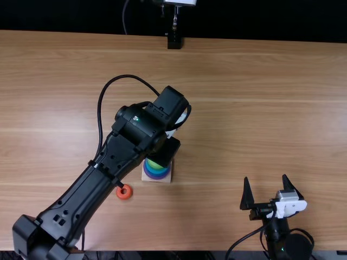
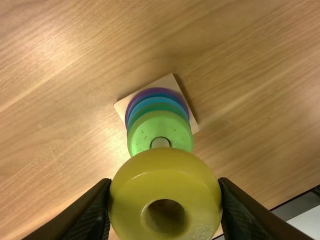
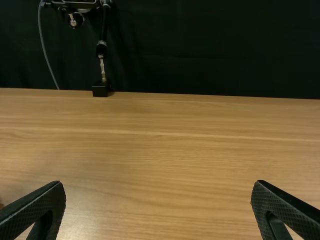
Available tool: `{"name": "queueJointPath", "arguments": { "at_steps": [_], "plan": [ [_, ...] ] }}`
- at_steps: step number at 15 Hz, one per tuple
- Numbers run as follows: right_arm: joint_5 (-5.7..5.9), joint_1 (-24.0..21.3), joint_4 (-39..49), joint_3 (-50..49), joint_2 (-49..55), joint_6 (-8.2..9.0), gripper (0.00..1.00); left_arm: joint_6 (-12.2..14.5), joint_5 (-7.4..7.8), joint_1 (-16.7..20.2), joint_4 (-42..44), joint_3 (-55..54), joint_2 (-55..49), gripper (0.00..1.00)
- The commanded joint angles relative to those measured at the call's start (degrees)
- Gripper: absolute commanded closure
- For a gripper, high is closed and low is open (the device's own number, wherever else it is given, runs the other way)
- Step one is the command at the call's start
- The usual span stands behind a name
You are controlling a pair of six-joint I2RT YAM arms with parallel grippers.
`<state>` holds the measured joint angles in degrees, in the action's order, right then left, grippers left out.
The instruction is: Build the Hanoi tower: stack the rings onto the peg from bottom to top in this color order: purple, dark blue, light blue, dark green, light green, yellow, orange.
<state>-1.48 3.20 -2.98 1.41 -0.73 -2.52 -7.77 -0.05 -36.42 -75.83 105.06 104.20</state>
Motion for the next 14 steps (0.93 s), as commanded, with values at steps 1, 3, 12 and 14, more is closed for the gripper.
{"name": "queueJointPath", "arguments": {
  "at_steps": [1,3,12,14],
  "plan": [
    [0.00,-0.83,0.28,-0.53,0.73,0.10,0.00,-0.56,0.48,-0.49,0.42,1.47,1.44,0.88],
    [0.00,-0.83,0.28,-0.53,0.73,0.10,0.00,-0.56,0.58,-0.05,0.63,1.03,1.35,0.11],
    [0.00,-0.83,0.28,-0.53,0.73,0.10,0.00,-0.03,0.48,4.52,5.59,3.31,-3.04,0.00],
    [0.00,-0.83,0.28,-0.53,0.73,0.10,0.00,-0.35,0.48,7.24,5.17,3.31,-6.47,0.00]
  ]
}}
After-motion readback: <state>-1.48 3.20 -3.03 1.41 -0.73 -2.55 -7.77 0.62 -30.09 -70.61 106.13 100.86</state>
